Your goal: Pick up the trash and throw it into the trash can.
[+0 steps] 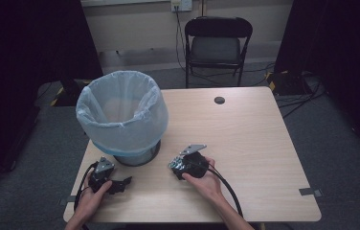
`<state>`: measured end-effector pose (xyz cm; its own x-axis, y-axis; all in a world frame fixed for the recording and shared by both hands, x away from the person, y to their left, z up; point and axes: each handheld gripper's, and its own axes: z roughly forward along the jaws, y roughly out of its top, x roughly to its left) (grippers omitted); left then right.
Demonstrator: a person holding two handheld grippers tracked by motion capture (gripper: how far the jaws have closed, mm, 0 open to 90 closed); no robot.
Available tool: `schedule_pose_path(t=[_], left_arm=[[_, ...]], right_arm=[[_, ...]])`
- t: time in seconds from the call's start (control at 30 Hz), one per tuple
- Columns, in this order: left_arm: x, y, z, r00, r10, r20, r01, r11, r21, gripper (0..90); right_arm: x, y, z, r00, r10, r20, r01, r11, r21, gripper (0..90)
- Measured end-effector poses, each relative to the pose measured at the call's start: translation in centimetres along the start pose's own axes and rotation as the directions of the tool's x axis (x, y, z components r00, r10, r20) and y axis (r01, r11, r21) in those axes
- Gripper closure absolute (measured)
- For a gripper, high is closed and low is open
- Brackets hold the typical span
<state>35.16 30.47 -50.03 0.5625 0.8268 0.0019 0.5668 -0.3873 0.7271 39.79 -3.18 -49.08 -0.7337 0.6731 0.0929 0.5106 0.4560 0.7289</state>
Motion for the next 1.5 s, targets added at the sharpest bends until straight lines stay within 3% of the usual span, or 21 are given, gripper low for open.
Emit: schedule_pose_path(t=[0.3, 0.67, 1.1, 1.5], left_arm=[[0.0, 0.0, 0.0, 1.0000, -0.001, 0.001, 0.001, 1.0000, -0.001, 9.6], [0.0, 0.0, 0.0, 1.0000, 0.000, 0.002, 0.000, 1.0000, -0.001, 9.6], [0.0, 0.0, 0.0, 1.0000, 0.001, 0.002, 0.000, 1.0000, -0.001, 9.6], [0.0, 0.0, 0.0, 1.0000, 0.001, 0.002, -0.001, 1.0000, -0.001, 9.6]], right_arm=[[-0.4, 0.7, -1.6, 0.9990, 0.004, -0.044, -0.005, 1.000, -0.026, 33.7], [-1.0, 2.9, -4.5, 0.9974, 0.009, -0.072, -0.016, 0.994, -0.106, 33.7], [-1.8, 6.1, -7.8, 0.9964, -0.003, -0.085, -0.012, 0.984, -0.175, 33.7], [-2.2, 9.1, -11.2, 0.9964, -0.023, -0.081, 0.002, 0.967, -0.255, 33.7]])
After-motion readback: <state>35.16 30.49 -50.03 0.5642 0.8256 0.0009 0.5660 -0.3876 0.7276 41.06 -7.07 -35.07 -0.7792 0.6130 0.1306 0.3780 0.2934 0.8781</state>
